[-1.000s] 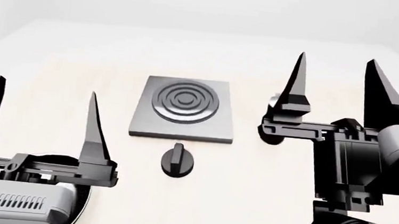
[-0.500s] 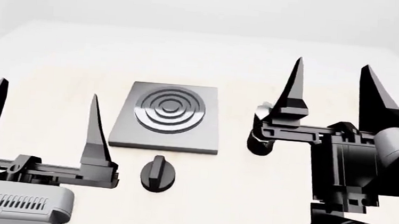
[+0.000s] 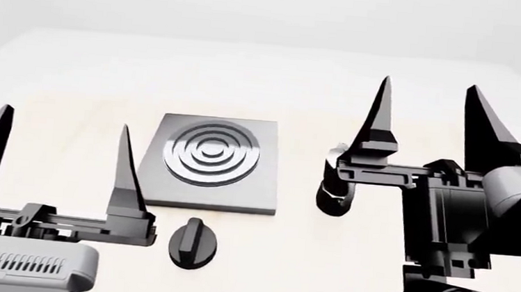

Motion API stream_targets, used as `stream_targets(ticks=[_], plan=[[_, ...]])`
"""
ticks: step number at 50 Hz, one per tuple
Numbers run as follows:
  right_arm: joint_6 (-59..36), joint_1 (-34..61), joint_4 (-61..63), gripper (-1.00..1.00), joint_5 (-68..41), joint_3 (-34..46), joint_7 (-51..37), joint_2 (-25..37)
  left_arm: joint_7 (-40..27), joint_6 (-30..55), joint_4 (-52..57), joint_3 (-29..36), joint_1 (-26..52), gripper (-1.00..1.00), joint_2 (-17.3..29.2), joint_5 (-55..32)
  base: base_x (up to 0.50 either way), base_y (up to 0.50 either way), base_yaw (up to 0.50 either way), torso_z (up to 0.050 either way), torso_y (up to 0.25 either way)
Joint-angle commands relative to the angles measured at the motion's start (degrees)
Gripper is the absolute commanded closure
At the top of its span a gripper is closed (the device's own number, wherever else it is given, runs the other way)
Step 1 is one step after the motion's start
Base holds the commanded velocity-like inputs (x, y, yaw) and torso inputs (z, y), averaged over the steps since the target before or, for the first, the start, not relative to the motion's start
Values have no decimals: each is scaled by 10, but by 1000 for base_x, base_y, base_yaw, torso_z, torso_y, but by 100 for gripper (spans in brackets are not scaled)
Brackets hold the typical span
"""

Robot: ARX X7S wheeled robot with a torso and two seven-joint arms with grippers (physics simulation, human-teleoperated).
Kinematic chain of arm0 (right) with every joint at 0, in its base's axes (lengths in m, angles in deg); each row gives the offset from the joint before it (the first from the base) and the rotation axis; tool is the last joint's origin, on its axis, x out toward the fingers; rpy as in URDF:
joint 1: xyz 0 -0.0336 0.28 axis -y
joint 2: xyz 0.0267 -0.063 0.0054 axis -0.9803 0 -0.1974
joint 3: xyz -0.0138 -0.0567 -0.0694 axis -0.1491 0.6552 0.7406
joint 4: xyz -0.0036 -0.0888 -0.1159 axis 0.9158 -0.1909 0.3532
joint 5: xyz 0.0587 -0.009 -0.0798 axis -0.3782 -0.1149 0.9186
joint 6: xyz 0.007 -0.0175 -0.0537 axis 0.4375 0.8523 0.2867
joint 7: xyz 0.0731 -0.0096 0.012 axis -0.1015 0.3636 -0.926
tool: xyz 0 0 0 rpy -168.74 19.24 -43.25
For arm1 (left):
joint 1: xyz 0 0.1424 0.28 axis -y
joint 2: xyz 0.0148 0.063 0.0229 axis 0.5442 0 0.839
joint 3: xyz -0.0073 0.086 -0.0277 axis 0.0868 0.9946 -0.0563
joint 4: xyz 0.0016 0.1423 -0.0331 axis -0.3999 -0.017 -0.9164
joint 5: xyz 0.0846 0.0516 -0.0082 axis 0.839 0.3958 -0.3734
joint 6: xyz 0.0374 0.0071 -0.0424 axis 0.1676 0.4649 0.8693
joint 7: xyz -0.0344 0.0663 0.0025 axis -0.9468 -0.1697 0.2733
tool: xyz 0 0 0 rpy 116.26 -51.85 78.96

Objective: Turn on the stove and put the moka pot on it.

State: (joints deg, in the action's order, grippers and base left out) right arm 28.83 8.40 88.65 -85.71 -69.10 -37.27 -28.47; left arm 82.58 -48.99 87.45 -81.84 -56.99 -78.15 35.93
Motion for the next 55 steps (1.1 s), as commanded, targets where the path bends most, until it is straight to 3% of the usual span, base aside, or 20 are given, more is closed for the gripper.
stream_targets(ticks=[1,14,21,35,40,47,55], plan=[[-15,8,8,-100,-9,1,-6,4,-10,-1,-7,7,1,-100,6,-3,133,0,0,0,0],[28,-17,-10,-100,0,13,-2,9,-20,-7,-27,17,1,-100,12,-10,136,0,0,0,0],[29,-16,-4,-100,0,18,-5,15,-7,54,-83,44,29,-100,13,-24,3,0,0,0,0],[-8,15,17,-100,-27,8,-16,15,46,164,-177,-22,102,-100,-12,-173,0,0,0,0,0],[22,-1,6,-100,-17,18,-13,17,39,185,-191,12,99,-100,18,-145,0,0,0,0,0],[31,-4,8,-100,-13,25,-16,21,64,227,-219,-42,97,-100,1,-217,0,0,0,0,0],[26,-1,15,-100,-17,25,-22,26,71,273,-249,-61,108,-100,3,-251,0,0,0,0,0]])
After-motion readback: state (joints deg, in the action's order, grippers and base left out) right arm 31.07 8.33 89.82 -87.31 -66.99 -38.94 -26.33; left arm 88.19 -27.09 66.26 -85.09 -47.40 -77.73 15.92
